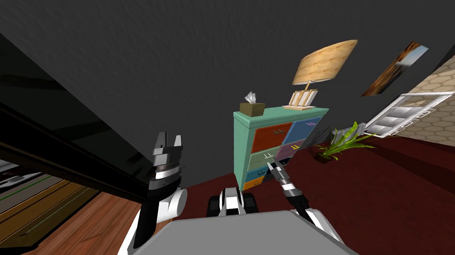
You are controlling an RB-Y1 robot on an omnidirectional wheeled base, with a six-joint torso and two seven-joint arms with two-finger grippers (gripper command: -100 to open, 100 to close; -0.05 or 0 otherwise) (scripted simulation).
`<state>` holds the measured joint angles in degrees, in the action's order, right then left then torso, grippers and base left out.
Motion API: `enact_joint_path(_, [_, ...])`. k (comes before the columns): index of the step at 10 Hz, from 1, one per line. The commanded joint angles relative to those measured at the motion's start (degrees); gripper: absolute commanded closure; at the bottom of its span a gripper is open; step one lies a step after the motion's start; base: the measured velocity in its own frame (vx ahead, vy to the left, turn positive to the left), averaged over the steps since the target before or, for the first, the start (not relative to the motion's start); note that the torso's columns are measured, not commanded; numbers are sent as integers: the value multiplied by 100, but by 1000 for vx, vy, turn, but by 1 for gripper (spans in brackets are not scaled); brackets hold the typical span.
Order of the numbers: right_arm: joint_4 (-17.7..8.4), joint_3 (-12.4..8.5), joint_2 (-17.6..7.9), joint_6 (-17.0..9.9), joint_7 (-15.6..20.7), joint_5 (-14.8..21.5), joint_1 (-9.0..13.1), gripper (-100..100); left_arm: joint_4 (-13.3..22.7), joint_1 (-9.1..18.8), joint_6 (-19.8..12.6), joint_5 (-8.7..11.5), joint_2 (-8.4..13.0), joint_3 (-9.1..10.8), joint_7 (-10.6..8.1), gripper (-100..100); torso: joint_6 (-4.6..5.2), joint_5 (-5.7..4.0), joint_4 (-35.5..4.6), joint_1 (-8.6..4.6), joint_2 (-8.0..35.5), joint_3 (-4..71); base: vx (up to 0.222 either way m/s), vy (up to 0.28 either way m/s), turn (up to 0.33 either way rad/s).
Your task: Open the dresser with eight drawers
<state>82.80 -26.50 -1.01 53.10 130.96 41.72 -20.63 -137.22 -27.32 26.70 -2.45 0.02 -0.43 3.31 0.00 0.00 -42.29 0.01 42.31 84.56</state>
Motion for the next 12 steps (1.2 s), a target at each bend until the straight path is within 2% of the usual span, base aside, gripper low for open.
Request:
enact_joint_path(1, [-129,-39,369,-1,153,72,36,-100,0,0,0,0,0,0,0,0,-1,0,0,0,0,0,19,2,4])
enact_joint_path(2, [-140,-36,293,17,147,56,48,-100,0,0,0,0,0,0,0,0,0,1,-1,-1,2,-1,8,2,1])
enact_joint_path(3, [-29,-47,191,-154,-11,73,101,-100,0,0,0,0,0,0,0,0,0,0,-1,-3,4,-2,43,24,30])
enact_joint_path(4, [-65,-37,242,-74,72,71,77,-100,0,0,0,0,0,0,0,0,-1,1,1,3,-9,5,28,14,8])
enact_joint_path(5, [-54,-37,234,-102,47,73,83,100,0,0,0,0,0,0,0,0,1,0,2,-1,-4,3,0,0,0])
enact_joint_path(10, [22,-34,138,-76,-75,58,19,100,1,3,-1,0,0,0,0,0,0,3,-2,7,4,-4,-162,-13,-26])
enact_joint_path(11, [24,-31,-64,-76,-88,60,17,-100,1,1,-1,0,0,0,0,0,-2,2,10,4,-41,23,-22,0,8])
enact_joint_path(12, [25,-27,-199,-78,-93,63,19,-100,0,0,0,0,0,0,0,0,-1,1,15,-1,-53,34,0,0,0])
